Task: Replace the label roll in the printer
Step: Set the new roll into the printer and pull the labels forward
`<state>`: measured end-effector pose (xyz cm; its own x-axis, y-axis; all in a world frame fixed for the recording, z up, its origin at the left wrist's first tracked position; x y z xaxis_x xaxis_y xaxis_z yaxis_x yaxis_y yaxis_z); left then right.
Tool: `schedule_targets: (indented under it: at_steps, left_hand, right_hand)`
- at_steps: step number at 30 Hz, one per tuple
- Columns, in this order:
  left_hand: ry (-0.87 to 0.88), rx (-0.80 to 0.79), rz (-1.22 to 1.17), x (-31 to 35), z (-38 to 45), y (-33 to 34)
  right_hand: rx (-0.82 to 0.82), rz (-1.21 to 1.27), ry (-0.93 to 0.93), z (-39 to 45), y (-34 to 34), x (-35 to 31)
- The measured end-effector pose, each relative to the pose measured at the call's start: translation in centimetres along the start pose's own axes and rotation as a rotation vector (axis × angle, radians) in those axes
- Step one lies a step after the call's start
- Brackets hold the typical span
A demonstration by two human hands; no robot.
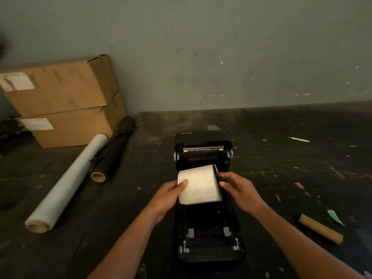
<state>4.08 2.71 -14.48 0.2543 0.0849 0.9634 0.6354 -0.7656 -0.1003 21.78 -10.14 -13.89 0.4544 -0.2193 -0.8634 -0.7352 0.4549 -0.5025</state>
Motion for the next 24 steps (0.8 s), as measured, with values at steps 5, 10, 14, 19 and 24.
schedule_targets:
  at_steps: [5,10,14,19,24]
  left_hand:
    - [-0.018,0.003,0.089,-1.2,0.2,0.2]
    - [0.002,-0.024,0.215,-2.6,0.3,0.6]
    - [0.02,-0.025,0.298,-3.2,0.4,1.1]
    - [0.059,-0.026,0.374,-3.5,0.6,1.8]
    - [0.093,-0.043,0.472,-3.8,1.0,2.3]
  right_hand:
    - [0.002,-0.036,-0.011,0.2,0.6,1.8]
    - [-0.003,-0.102,-0.014,-0.1,1.1,3.7]
    - [0.002,-0.164,-0.032,-0.4,1.7,5.1]
    - [0.021,-0.22,-0.033,-0.8,2.0,6.3]
    - [0.019,-0.274,-0.056,-1.0,1.9,6.5]
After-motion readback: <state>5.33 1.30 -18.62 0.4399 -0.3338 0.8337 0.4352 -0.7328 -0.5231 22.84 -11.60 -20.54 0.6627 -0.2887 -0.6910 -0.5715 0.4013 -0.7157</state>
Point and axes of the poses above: each hand's wrist, its own z-axis towards the middle knuckle, its own y-axis out of the palm, x = y × z, the point moved 5 cm from there along z, towards the middle knuckle, and after that the axes turned 2 degrees about y, right-handed, at the moved point
